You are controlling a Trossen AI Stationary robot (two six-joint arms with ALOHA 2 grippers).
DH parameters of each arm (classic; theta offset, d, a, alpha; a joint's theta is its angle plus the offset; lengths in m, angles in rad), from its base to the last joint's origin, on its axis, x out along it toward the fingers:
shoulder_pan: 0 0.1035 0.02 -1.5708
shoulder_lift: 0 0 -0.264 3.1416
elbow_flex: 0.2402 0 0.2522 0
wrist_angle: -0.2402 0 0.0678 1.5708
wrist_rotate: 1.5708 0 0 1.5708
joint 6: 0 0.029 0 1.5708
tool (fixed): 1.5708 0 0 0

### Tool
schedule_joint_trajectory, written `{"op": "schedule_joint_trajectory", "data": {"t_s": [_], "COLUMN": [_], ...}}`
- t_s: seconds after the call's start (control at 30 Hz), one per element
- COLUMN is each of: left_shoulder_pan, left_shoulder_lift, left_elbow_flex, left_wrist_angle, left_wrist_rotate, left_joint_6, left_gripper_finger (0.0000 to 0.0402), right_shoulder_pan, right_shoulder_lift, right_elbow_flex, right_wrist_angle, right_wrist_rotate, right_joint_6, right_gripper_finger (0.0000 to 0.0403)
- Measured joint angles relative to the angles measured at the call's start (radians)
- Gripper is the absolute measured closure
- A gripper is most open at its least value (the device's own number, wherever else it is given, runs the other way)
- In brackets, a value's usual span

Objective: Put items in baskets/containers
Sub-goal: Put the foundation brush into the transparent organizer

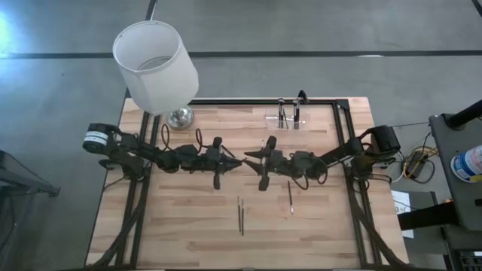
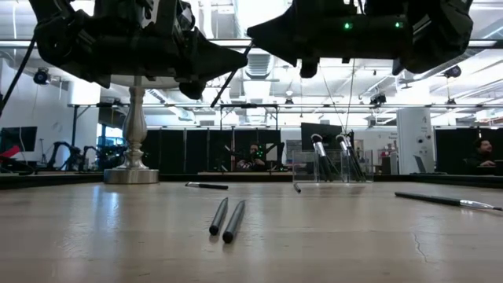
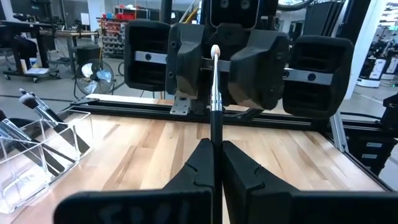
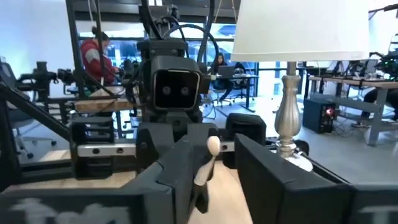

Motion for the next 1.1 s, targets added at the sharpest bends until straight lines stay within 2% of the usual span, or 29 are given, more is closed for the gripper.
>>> {"op": "schedule_joint_trajectory", "data": {"t_s": [0.2, 0.4, 0.6, 0.77, 0.87, 0.97, 1.1], "left_shoulder_pan": [0.000, 0.000, 0.004, 0.014, 0.013, 0.013, 0.013], "left_shoulder_lift": [0.000, -0.001, -0.088, -0.221, -0.291, -0.348, -0.399], "left_elbow_flex": [0.000, 0.000, -0.003, -0.012, -0.050, -0.121, -0.246], "left_wrist_angle": [-0.002, -0.015, -0.155, -0.320, -0.350, -0.318, -0.175], "left_wrist_rotate": [-0.001, -0.050, -0.126, -0.133, -0.131, -0.131, -0.131], "left_joint_6": [-0.025, -0.064, -0.024, 0.001, 0.024, 0.019, 0.005], "left_gripper_finger": [0.0384, 0.0337, 0.0306, 0.0298, 0.0297, 0.0299, 0.0315], "right_shoulder_pan": [0.001, 0.002, -0.005, -0.017, -0.048, -0.106, -0.233], "right_shoulder_lift": [0.000, -0.003, -0.053, -0.168, -0.271, -0.387, -0.534], "right_elbow_flex": [0.000, -0.001, -0.002, -0.003, -0.003, -0.003, -0.003], "right_wrist_angle": [-0.006, -0.015, -0.090, -0.299, -0.491, -0.699, -0.954], "right_wrist_rotate": [-0.014, -0.008, 0.003, 0.089, 0.157, 0.218, 0.293], "right_joint_6": [-0.016, -0.038, -0.050, -0.053, -0.018, 0.040, 0.111], "right_gripper_finger": [0.0379, 0.0391, 0.0392, 0.0393, 0.0393, 0.0394, 0.0394]}}
